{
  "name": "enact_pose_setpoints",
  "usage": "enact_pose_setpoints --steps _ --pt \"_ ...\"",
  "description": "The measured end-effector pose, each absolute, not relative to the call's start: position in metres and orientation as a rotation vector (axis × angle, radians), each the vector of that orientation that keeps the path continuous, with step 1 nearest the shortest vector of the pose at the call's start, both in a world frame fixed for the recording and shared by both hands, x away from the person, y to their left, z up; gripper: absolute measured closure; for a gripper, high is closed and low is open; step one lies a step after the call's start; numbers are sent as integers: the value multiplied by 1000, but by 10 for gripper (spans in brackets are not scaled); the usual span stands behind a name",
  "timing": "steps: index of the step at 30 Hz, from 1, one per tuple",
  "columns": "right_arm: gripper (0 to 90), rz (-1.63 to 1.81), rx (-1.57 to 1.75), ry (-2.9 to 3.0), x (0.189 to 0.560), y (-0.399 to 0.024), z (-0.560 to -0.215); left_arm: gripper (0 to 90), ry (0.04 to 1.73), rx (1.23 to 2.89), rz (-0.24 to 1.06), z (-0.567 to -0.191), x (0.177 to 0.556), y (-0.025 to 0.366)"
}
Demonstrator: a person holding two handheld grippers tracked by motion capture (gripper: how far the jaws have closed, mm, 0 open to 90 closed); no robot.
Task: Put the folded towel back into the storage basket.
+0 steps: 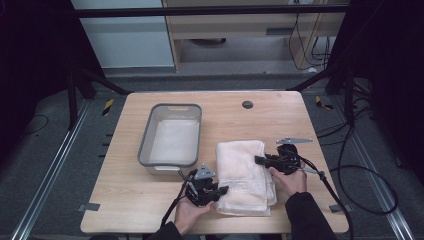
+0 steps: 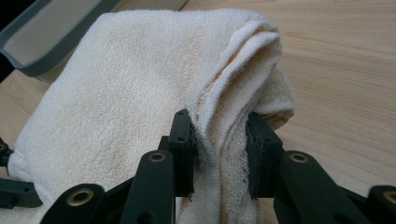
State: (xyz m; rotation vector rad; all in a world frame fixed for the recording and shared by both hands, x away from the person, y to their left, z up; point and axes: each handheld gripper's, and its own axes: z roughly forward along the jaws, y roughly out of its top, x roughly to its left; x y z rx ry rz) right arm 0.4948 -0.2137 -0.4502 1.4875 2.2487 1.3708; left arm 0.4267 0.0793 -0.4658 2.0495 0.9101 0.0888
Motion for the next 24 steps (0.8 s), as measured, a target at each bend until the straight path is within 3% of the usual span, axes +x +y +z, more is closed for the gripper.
enact_pose_setpoints --steps 24 --pt "682 1442 1400 2184 485 -215 -418 741 853 1997 150 -439 421 86"
